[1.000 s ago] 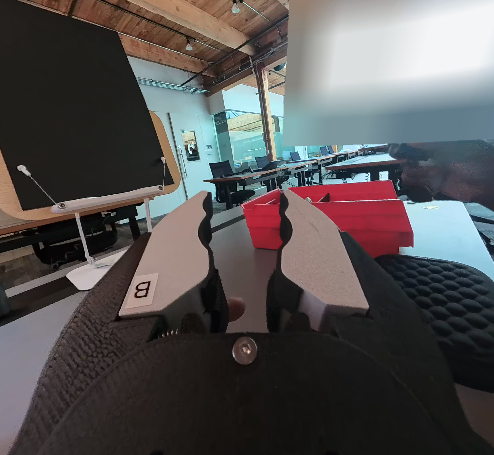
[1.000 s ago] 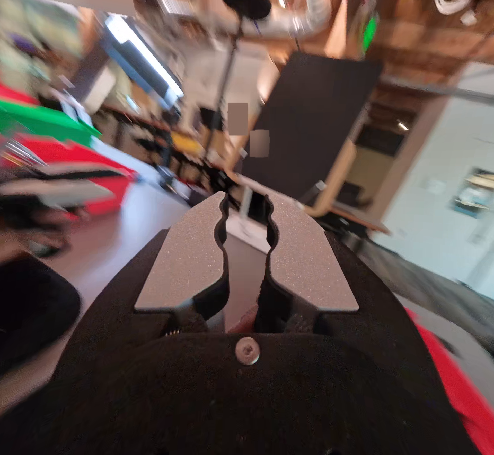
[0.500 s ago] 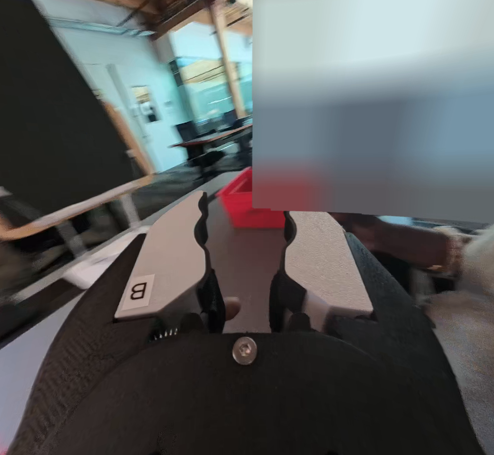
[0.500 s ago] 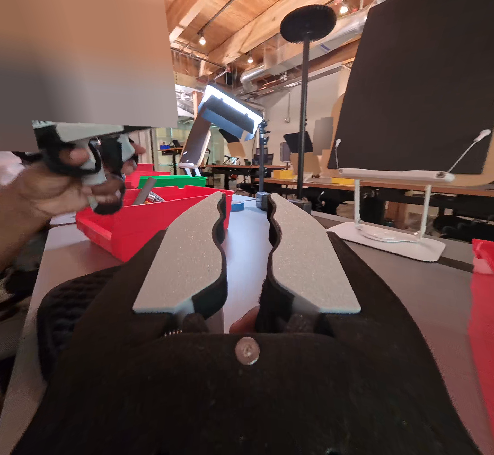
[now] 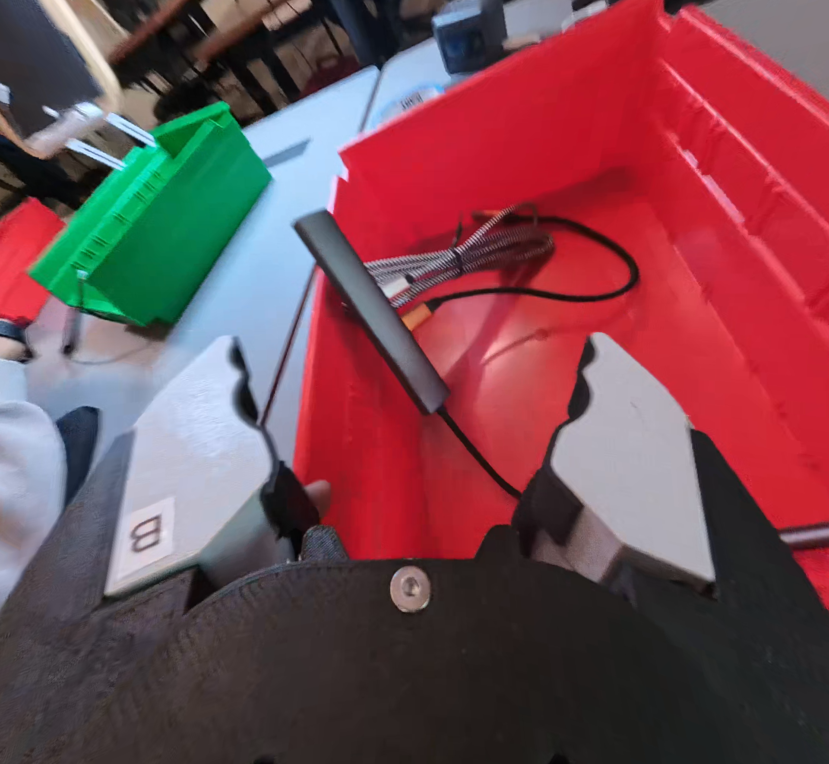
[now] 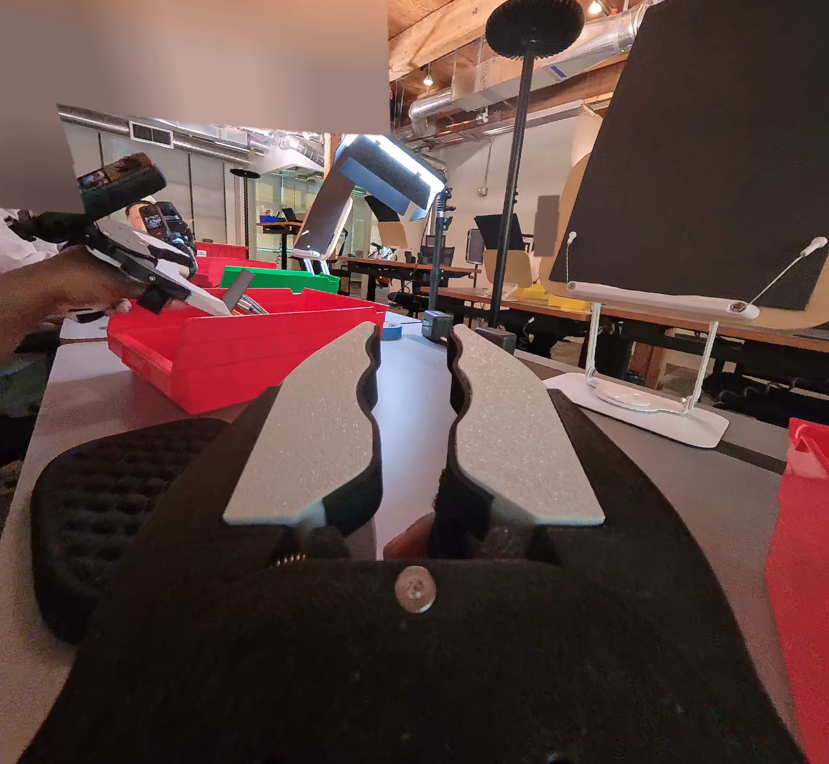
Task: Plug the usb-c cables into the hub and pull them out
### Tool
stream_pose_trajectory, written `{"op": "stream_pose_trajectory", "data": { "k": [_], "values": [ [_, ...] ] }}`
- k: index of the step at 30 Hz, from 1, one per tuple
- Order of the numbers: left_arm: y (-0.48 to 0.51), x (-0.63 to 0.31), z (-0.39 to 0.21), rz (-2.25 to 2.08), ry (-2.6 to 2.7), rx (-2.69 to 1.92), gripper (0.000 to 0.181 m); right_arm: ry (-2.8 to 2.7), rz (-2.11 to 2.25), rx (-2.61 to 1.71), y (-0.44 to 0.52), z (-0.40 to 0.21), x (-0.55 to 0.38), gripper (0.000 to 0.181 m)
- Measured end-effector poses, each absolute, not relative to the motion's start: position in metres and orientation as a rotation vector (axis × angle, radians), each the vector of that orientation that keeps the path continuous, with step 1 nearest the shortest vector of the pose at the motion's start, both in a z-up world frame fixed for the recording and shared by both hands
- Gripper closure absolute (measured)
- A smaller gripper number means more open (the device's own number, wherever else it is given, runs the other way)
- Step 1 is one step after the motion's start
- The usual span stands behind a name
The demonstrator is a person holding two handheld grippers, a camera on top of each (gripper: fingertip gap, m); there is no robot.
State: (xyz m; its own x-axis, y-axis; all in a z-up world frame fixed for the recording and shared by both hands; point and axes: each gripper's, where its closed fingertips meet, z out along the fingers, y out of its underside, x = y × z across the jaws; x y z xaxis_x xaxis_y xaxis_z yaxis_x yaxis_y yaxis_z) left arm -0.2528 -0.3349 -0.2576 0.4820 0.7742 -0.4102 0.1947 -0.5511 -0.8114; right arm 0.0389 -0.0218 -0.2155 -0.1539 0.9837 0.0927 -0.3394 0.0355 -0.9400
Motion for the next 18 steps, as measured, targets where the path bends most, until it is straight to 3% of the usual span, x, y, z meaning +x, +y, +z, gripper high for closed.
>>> {"op": "stream_pose_trajectory", "data": {
  "k": [2,5,10,18],
  "values": [
    [-0.321,-0.244,-0.271,0.843,-0.806,-2.053,0.095,-1.096,1.421,-0.819,-0.022,-0.215,0.039,0.154],
    [-0.311,-0.24,-0.266,0.678,-0.88,-1.941,0.116,-1.1,1.41,-0.811,-0.023,-0.216,0.039,0.155],
    [-0.336,-0.256,-0.284,0.809,-1.088,-2.072,0.117,-1.104,1.402,-0.807,-0.023,-0.216,0.039,0.156],
    [-0.347,-0.269,-0.305,0.851,-1.22,-2.163,0.135,-1.1,1.397,-0.803,-0.023,-0.216,0.039,0.156]
  ]
}}
